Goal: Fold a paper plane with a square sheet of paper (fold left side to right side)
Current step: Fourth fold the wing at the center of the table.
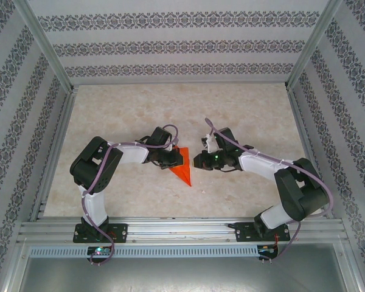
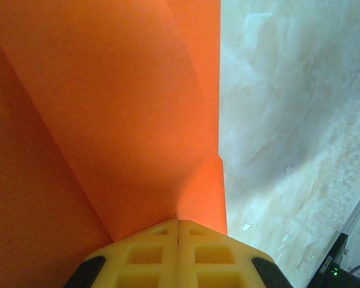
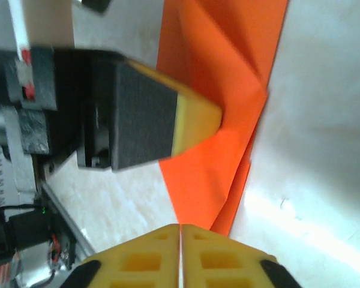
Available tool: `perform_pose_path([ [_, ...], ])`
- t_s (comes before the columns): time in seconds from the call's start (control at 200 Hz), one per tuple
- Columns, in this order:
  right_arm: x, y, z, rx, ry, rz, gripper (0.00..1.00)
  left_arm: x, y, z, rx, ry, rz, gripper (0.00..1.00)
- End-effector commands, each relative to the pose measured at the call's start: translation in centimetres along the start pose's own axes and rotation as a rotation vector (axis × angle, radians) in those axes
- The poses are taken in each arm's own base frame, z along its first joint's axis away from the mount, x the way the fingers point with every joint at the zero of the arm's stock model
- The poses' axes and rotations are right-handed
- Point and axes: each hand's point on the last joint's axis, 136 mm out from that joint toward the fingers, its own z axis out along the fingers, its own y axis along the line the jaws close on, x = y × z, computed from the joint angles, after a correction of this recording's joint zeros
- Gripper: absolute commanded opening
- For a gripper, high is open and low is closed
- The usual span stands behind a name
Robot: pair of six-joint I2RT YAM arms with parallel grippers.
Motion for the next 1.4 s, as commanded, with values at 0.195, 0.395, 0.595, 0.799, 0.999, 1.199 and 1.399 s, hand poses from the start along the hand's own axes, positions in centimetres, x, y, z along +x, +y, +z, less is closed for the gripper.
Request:
perform_pose_path([
  [0.195,4.1,1.5,2.8,-0.089,0.117,0.037,0.0,1.9,4.4,0.6,-0.147,0.031,-0.049,0.0],
  [0.395,4.2,1.1,3.7,-0.072,0.131,0.046,0.0,1.8,4.4,0.6,-0.147,0.033,-0.051,0.0],
  [0.595,4.8,0.3,4.2,-0.046,0.153,0.059,0.0,1.8,4.4,0.6,-0.148,0.033,-0.052,0.0],
  [0.799,5.6,-0.8,4.5,-0.011,0.17,0.072,0.0,1.8,4.4,0.6,-0.15,0.037,-0.051,0.0],
  [0.999,6.1,-1.5,4.8,0.01,0.187,0.08,0.0,1.7,4.4,0.6,-0.15,0.035,-0.052,0.0],
  [1.199,6.6,-1.9,5.0,0.026,0.199,0.083,0.0,1.7,4.4,0.7,-0.151,0.037,-0.051,0.0],
  [1.399,6.8,-2.3,4.9,0.045,0.205,0.082,0.0,1.8,4.4,0.7,-0.152,0.04,-0.052,0.0],
])
